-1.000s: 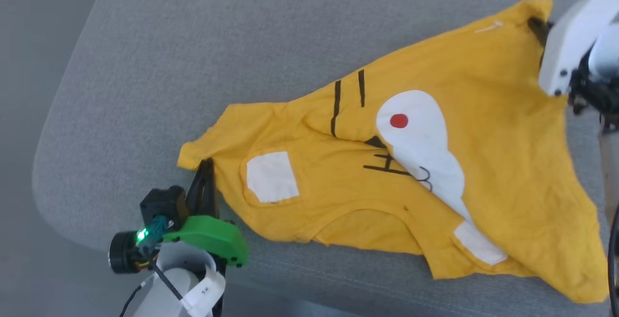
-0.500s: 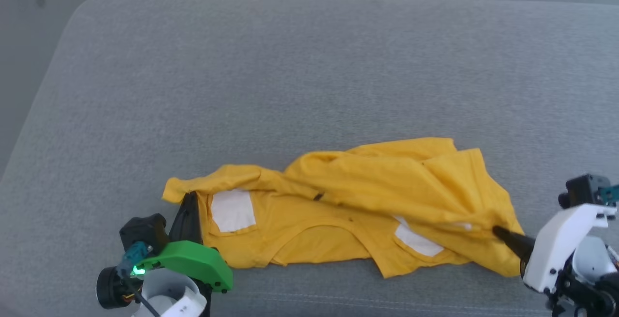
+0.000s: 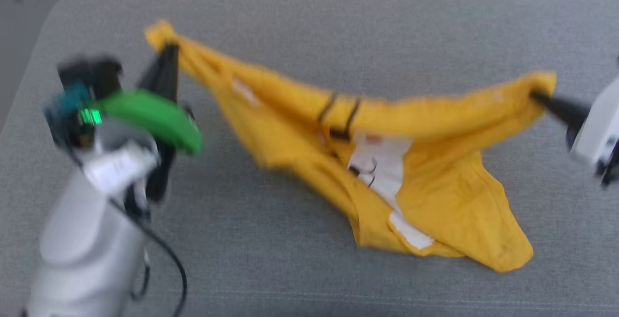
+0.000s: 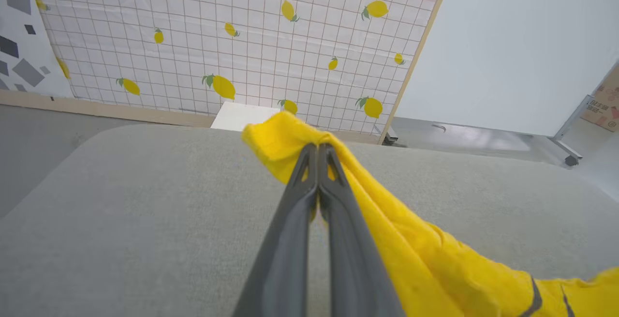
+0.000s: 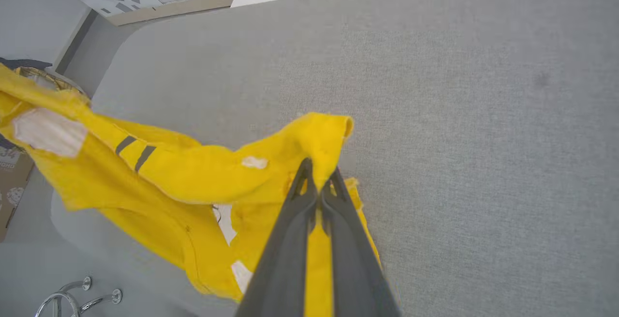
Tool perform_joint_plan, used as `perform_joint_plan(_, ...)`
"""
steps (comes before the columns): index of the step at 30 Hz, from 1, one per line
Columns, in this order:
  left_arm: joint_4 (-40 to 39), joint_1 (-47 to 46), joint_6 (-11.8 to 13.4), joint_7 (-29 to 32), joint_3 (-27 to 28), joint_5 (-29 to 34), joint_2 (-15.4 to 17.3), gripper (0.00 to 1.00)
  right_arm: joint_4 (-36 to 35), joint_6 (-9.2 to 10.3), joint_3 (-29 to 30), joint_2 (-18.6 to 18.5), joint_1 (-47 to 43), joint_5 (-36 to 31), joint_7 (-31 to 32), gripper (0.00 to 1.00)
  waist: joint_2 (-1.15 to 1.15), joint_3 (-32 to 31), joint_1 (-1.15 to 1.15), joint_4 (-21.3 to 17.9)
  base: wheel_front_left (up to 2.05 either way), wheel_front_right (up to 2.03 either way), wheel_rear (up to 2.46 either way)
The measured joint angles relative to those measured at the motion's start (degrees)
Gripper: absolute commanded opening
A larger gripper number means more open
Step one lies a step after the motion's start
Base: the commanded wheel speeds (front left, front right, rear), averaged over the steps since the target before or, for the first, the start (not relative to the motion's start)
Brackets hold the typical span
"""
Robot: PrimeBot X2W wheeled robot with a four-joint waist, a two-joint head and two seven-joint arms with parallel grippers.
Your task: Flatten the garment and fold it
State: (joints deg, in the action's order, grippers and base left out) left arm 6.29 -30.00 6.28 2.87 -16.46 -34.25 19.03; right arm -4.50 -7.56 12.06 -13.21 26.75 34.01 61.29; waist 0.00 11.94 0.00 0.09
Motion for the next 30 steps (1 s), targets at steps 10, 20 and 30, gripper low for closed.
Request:
perform_joint_plan(10, 13.7, -35.5, -0.1, 9.2, -0.4, 4.4, 1.2, 0.00, 16.1, 0.00, -0.8, -0.9, 35.8, -9.3, 0.2, 0.00, 0.00, 6.7, 0.00, -0.4, 0.00, 0.00, 0.00)
perform_joint_plan(20, 21.1, -61.5, 3.7, 7.4, -1.3, 12.5, 2.7, 0.00, 28.6, -0.01, 2.7, 3.5, 62.3, -20.8, -18.2, 0.00, 0.00, 14.0, 0.01, -2.7, 0.00, 0.00, 0.00)
perform_joint_plan(30, 25.0, -68.3, 6.4, -2.1, -0.1, 14.5, 2.3, 0.00, 38.4, -0.01, 2.2, 3.0, 68.4, -23.1, -27.4, 0.00, 0.00, 17.9, 0.01, -3.6, 0.00, 0.00, 0.00)
